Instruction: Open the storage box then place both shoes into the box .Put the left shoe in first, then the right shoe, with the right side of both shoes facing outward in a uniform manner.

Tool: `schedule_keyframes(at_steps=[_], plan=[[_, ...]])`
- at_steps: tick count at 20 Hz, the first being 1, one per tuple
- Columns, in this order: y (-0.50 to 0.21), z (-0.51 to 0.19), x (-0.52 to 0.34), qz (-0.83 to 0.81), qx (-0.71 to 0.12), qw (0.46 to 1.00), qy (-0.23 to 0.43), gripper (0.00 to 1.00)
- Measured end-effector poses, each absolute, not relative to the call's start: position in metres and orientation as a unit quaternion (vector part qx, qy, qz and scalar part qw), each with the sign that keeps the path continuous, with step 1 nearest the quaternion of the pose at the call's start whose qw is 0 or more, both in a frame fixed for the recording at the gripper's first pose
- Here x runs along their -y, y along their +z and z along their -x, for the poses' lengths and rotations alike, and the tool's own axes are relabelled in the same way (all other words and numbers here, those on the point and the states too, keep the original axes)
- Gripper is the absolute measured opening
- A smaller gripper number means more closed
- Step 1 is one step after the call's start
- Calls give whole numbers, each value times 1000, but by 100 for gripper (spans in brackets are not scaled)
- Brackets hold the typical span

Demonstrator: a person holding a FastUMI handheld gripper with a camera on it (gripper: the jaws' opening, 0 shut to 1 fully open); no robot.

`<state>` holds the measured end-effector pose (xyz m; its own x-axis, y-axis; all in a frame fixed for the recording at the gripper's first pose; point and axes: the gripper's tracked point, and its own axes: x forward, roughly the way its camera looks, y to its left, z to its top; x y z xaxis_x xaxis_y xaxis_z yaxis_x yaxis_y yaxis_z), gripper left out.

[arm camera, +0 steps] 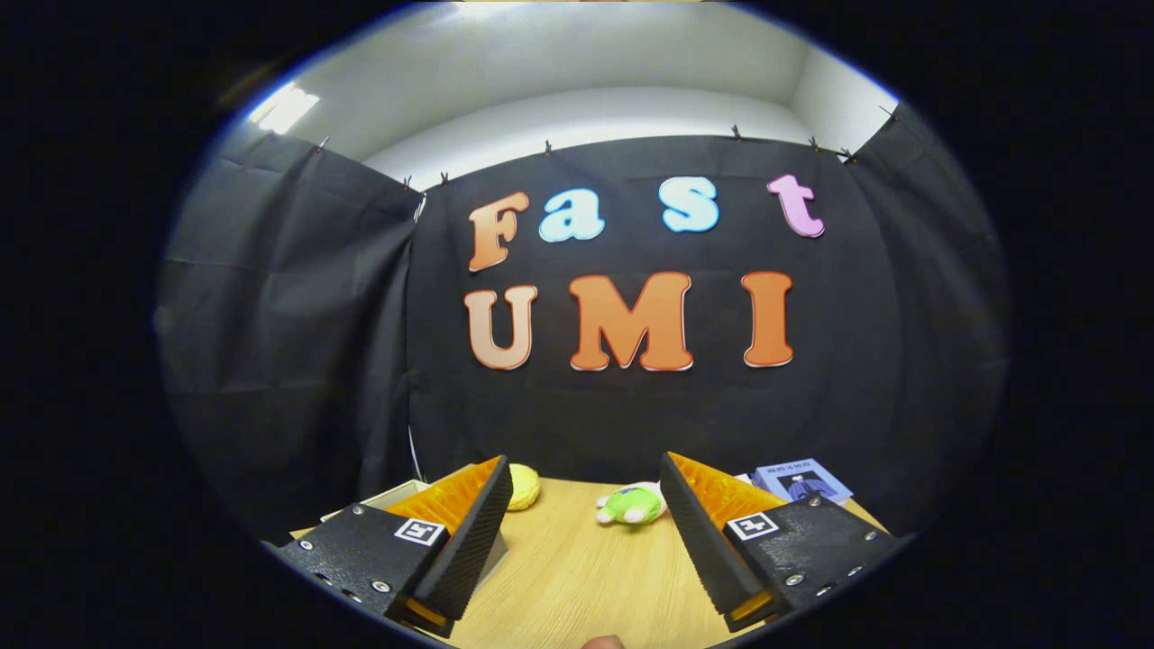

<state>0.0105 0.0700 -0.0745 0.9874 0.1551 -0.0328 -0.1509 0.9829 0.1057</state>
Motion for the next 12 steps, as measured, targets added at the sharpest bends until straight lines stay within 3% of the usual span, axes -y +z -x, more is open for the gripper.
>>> schedule_keyframes(at_steps=[5,12], plan=[[-55,7,-20,2,32,999,39,98],[-58,15,9,35,30,999,5,99]])
